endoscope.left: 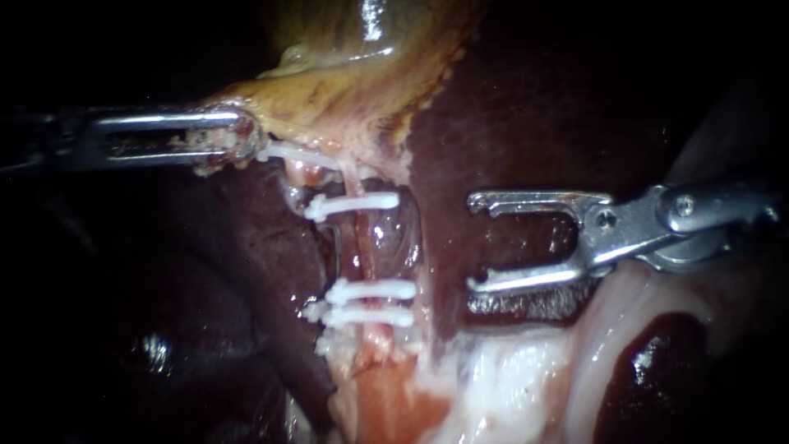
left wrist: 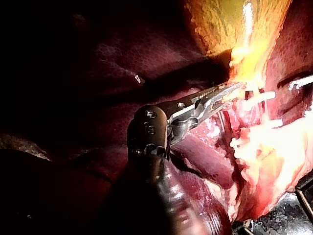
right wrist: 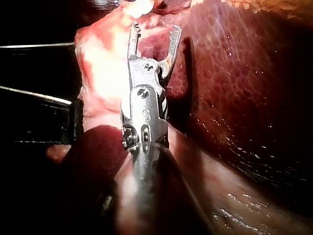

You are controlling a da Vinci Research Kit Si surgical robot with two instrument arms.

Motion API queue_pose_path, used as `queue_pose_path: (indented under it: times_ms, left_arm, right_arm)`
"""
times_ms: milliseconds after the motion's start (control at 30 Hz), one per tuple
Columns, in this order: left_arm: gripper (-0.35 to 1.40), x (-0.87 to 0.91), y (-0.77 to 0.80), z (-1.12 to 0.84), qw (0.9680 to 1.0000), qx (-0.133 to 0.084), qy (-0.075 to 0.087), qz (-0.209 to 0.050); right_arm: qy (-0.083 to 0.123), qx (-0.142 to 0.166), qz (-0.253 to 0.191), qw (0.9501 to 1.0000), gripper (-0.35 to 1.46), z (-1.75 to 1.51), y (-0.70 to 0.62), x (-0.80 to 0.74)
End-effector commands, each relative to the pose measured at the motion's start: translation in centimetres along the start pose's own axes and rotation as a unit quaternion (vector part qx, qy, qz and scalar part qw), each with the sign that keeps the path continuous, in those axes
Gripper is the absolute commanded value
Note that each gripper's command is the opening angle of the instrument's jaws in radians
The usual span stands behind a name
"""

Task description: Going back third clip right tube

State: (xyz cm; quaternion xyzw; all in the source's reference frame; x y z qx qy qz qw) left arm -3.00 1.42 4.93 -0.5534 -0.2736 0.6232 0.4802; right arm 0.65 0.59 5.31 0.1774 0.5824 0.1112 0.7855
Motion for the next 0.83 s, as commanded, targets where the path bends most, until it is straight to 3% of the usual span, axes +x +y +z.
queue_pose_path:
  times_ms: [33, 267, 433, 833]
  left_arm:
    - [-0.35, -0.01, -0.02, 0.03, 1.0, 0.002, 0.001, 0.0]
    - [-0.35, -0.13, -0.18, 0.31, 0.9999, 0.009, 0.004, 0.005]
    - [-0.35, -0.26, -0.29, 0.53, 0.9999, 0.009, -0.004, 0.009]
    - [-0.35, -0.3, -0.31, 0.52, 0.9999, 0.008, -0.006, 0.011]
  right_arm:
    - [0.0, 0.0, 0.0, 1.0, 0.5, -0.01, 0.0, 0.0]
    - [0.0, 0.001, 0.0, 1.0, 0.5, -0.03, -0.01, -0.01]
    - [0.0, 0.001, 0.0, 1.0, 0.5, -0.03, -0.01, -0.01]
    - [0.0, -0.001, 0.0, 1.0, 0.5, -0.02, -0.04, 0.01]
